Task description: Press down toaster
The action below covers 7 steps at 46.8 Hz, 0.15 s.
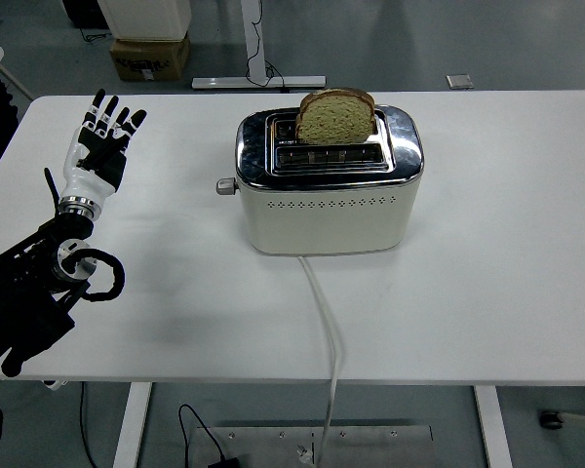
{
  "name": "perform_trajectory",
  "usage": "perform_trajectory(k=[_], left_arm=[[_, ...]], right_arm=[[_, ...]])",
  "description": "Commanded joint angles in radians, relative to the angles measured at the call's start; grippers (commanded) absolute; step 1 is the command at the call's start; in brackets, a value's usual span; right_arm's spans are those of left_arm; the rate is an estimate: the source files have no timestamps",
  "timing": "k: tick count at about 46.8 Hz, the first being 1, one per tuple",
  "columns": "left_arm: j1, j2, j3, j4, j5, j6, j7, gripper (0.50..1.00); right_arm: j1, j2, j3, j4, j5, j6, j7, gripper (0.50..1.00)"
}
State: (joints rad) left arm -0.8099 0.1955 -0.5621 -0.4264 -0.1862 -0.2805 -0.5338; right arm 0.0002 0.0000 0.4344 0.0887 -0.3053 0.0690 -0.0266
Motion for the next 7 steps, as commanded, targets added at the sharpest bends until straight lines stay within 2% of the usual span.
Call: perform_trajectory(k=[1,7], left_arm=[[0.000,-0.005,-0.001,0.000,-0.001,0.001,-0.002,1.000],[0.001,-0.008,-0.019,0.000,-0.002,0.000,0.000,1.000]], right_arm=[[0.000,0.000,0.000,-0.001,0.000,-0.001,0.001,0.998],[0.000,0.000,0.001,-0.001,0.000,-0.001,0.001,0.998]])
